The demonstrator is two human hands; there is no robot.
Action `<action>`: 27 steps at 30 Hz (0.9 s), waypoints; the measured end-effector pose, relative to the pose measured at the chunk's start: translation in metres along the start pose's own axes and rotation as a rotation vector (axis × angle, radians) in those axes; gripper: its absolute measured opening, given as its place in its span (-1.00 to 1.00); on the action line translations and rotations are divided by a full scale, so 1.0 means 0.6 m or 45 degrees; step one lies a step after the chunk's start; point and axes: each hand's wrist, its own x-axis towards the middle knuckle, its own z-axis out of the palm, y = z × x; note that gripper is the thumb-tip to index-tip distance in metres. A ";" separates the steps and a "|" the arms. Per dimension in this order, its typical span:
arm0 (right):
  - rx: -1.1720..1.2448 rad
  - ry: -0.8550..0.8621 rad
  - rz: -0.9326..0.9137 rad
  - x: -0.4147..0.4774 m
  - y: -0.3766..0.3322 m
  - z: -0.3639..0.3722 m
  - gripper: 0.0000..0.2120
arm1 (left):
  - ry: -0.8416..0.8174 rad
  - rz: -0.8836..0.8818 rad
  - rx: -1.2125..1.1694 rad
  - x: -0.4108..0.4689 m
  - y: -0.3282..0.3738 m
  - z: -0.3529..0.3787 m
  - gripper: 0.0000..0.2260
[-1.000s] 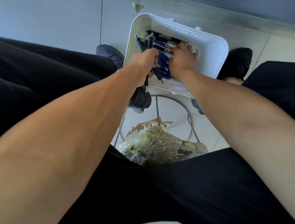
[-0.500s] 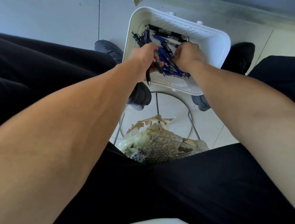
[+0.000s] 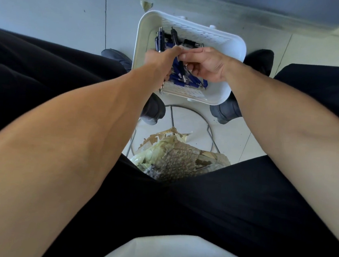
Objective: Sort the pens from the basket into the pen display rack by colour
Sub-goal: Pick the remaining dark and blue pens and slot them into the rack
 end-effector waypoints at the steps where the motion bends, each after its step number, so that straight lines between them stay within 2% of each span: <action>1: -0.017 -0.039 0.010 -0.003 0.000 -0.001 -0.84 | -0.004 0.015 -0.002 0.000 0.000 0.001 -0.69; 5: -0.052 -0.136 0.015 -0.008 0.003 -0.002 -0.87 | -0.037 -0.009 0.004 -0.006 0.007 0.007 -0.81; 8: -0.089 0.058 -0.053 0.007 0.010 -0.001 -0.81 | -0.005 -0.047 -0.031 -0.004 0.008 0.009 -0.89; 11: -0.539 0.410 -0.145 0.036 0.021 0.000 -0.65 | -0.033 -0.141 -0.243 0.001 0.003 0.006 -0.94; 13: -0.852 0.454 -0.145 0.052 0.022 -0.001 -0.61 | -0.065 -0.192 -0.302 0.006 -0.001 0.004 -0.95; 16: -1.185 0.502 -0.121 0.057 0.018 0.002 -0.58 | -0.070 -0.206 -0.221 0.006 -0.006 0.006 -0.93; 18: -1.265 0.539 -0.111 0.055 0.024 0.009 -0.53 | -0.068 -0.188 -0.143 0.006 -0.005 0.008 -0.87; 21: -1.391 0.606 -0.127 0.055 0.037 0.027 -0.65 | -0.065 -0.162 -0.119 0.007 0.000 0.009 -0.86; 24: -1.493 0.639 -0.038 0.051 0.033 0.045 -0.68 | -0.080 -0.147 -0.128 0.007 0.005 0.008 -0.85; 27: -1.588 0.640 0.070 0.051 0.018 0.048 -0.62 | -0.093 -0.142 -0.141 0.009 0.007 0.009 -0.82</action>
